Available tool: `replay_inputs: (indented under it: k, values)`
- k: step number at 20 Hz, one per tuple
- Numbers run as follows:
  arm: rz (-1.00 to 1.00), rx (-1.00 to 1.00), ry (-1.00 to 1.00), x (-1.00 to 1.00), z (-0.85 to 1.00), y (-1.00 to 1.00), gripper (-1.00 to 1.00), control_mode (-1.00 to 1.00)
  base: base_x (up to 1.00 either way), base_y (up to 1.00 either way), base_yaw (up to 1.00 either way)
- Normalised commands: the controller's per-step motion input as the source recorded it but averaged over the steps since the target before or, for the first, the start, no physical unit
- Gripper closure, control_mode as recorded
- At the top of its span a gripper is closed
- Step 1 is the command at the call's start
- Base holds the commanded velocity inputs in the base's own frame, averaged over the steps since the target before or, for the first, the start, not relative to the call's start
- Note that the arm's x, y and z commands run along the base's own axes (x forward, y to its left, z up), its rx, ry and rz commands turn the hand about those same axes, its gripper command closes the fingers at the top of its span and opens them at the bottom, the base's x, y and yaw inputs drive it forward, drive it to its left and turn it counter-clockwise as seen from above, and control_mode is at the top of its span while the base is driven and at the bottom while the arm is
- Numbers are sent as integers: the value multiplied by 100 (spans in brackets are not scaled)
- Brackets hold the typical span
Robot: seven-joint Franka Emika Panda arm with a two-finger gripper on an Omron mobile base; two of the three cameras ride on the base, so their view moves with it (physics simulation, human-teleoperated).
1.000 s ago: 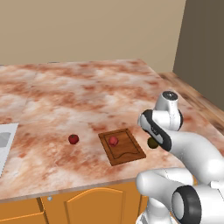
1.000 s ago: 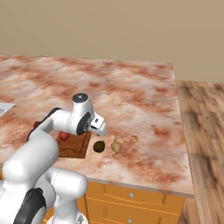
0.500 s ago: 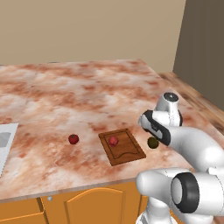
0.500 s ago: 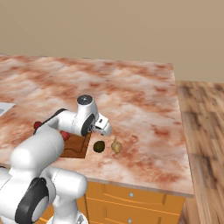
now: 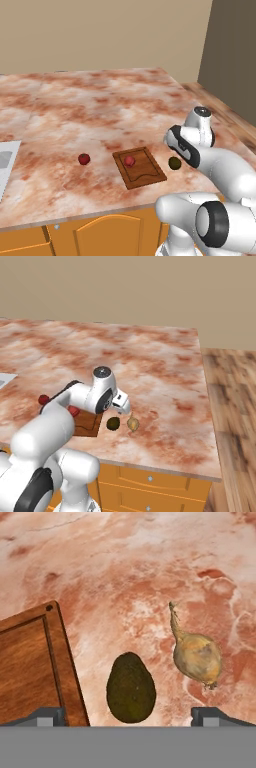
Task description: Place the avocado, onion, tomato, and bell pepper on the cutting board.
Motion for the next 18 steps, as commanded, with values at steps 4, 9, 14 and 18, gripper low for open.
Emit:
replay_inputs:
  k: [4,9,14,18]
  values:
    - [3,2,0,-2,-17,0,-100,-100,0,0,0]
    - [9,0,0,6,-27,0,-100,-100,0,0,0]
    - [9,0,3,0,-35,0,-100,-100,0,0,0]
    - [7,0,6,0,-30,0,-100,-100,0,0,0]
